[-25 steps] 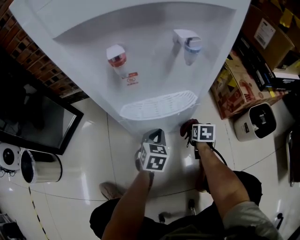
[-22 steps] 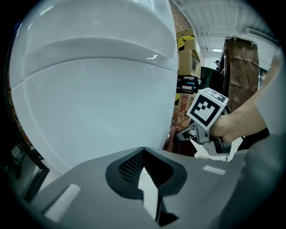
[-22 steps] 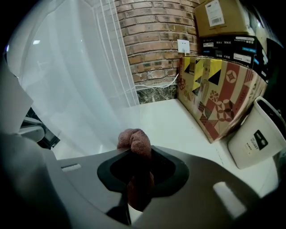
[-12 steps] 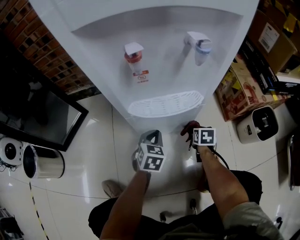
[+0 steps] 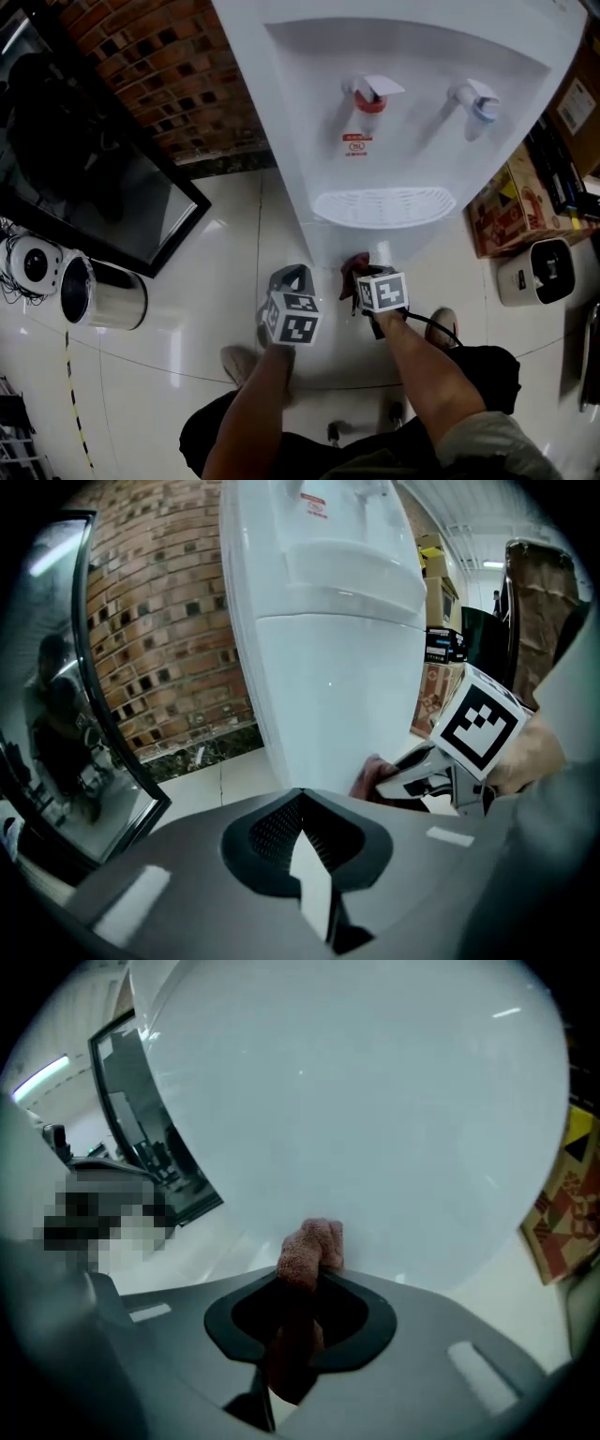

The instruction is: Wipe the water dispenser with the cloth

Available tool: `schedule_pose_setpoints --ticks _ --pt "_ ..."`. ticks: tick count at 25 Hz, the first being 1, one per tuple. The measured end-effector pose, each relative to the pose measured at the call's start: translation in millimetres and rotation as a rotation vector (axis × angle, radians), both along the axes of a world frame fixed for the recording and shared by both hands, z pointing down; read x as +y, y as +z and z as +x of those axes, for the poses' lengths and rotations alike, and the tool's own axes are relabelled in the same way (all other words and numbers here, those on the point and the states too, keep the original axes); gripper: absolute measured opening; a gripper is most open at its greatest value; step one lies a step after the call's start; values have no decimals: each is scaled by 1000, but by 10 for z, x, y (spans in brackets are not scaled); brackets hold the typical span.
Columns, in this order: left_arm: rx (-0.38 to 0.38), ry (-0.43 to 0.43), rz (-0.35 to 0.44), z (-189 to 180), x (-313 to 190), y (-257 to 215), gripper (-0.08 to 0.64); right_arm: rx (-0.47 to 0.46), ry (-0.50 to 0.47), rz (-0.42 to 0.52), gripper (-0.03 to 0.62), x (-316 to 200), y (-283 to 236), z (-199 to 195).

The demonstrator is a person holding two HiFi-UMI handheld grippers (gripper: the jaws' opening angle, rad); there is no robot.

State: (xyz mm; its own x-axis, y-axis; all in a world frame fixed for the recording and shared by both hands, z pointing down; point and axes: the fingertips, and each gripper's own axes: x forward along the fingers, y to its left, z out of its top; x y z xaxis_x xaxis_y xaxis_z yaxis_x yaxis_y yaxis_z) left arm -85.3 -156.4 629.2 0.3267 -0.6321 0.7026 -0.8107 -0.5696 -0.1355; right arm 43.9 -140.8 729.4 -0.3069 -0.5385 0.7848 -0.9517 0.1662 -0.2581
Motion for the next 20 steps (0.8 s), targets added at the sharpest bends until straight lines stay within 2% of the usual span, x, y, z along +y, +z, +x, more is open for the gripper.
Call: schedule_pose_setpoints --ticks 5,11,16,20 --pt "-7 -56 -5 -210 -82 22 0 -52 -143 -31 84 -122 161 -659" --pt "-7 -81 -33 -331 -155 105 0 -61 -233 -112 84 -177 526 -1107" --pt "-52 -108 -86 -531 -173 325 0 -62 -233 -180 84 -133 824 -1273" --pt "-83 -97 -135 -538 -172 502 0 -32 -172 -230 84 -77 985 -1047"
